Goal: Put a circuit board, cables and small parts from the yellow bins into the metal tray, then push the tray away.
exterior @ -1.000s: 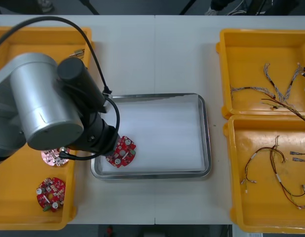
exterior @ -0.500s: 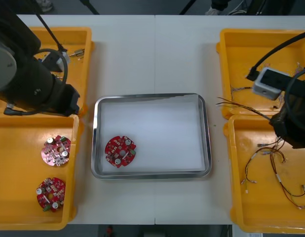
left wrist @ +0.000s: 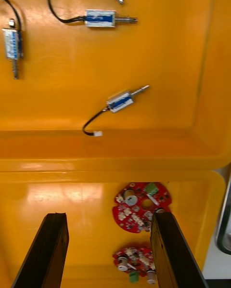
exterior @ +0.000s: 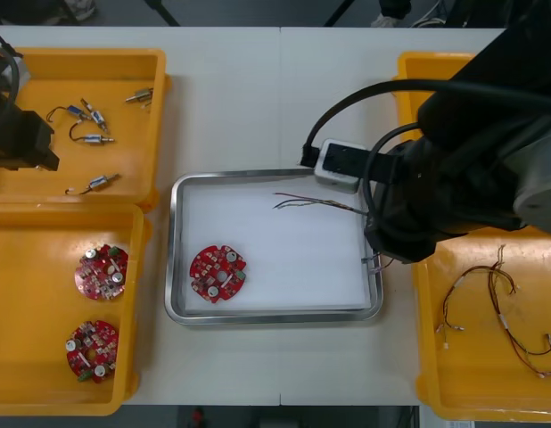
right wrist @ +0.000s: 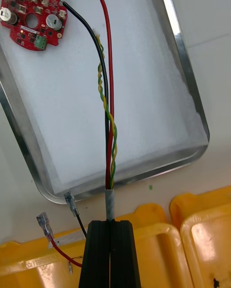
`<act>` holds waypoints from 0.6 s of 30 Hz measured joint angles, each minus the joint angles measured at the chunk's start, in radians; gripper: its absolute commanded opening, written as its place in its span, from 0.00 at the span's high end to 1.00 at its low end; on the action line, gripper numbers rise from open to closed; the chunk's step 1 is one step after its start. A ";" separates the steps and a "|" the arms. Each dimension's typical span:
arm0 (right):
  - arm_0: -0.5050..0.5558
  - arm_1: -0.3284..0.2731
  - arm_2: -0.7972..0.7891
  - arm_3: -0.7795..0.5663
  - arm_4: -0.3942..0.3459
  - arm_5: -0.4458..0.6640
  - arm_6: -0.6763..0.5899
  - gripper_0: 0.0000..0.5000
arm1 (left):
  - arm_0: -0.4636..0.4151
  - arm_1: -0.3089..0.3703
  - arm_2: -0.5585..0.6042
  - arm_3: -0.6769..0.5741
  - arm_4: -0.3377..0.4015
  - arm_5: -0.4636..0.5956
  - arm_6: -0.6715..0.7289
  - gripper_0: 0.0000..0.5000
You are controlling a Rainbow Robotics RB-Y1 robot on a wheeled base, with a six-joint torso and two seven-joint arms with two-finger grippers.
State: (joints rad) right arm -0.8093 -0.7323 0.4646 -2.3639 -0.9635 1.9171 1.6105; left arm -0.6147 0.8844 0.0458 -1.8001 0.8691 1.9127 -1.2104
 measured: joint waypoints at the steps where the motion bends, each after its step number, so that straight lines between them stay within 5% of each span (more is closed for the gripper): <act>1: -0.010 0.011 0.028 0.005 0.024 0.000 0.022 1.00 | -0.006 0.002 0.009 0.026 -0.004 0.000 -0.038 0.00; 8: -0.060 0.052 0.206 0.023 0.189 0.000 0.204 1.00 | -0.061 0.004 0.026 0.169 -0.076 -0.008 -0.278 0.00; 18: -0.086 0.095 0.392 0.200 0.268 -0.189 0.204 1.00 | -0.093 0.004 0.026 0.371 -0.089 -0.215 -0.287 0.00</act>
State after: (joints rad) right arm -0.8952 -0.6369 0.8567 -2.1634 -0.6953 1.7281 1.8148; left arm -0.7074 0.8881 0.0716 -1.4290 0.7797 1.6974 -1.4971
